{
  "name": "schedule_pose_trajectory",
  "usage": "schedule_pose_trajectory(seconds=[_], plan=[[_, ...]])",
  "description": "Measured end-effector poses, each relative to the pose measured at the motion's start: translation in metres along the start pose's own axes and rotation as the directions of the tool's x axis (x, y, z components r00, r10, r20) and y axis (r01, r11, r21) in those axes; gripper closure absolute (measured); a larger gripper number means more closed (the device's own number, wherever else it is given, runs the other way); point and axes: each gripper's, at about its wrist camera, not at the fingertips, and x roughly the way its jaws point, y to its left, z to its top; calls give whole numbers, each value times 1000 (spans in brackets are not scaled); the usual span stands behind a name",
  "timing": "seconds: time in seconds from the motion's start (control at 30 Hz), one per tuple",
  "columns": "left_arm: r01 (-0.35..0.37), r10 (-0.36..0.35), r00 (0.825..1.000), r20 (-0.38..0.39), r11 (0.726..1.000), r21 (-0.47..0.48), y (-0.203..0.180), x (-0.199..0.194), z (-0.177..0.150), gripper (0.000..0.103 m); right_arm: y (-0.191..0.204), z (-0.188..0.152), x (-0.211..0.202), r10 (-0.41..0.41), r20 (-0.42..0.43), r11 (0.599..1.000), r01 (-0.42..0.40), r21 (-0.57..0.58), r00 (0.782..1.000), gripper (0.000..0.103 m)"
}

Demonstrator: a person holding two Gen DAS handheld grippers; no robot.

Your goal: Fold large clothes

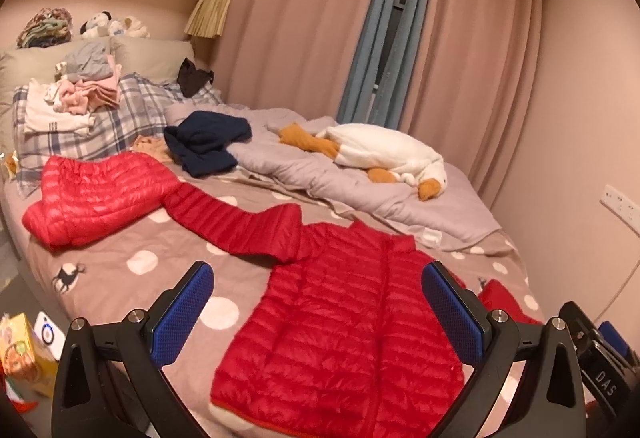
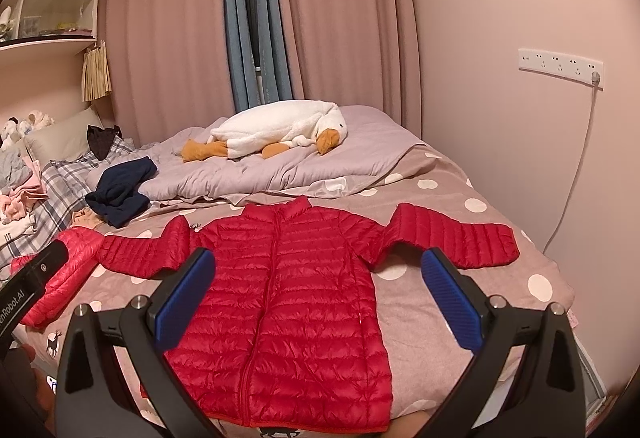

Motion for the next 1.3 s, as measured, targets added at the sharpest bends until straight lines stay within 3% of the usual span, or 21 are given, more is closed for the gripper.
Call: schedule_pose_trajectory(seconds=[0.43, 1.3], plan=[[-6, 6, 1000, -10, 1000, 14, 0, 2, -3, 0, 6, -4, 0, 35, -6, 999, -35, -17, 999, 0], [-21, 21, 1000, -22, 999, 32, -2, 4, -6, 0, 6, -6, 4, 10, -30, 1000, -11, -21, 1000, 0]])
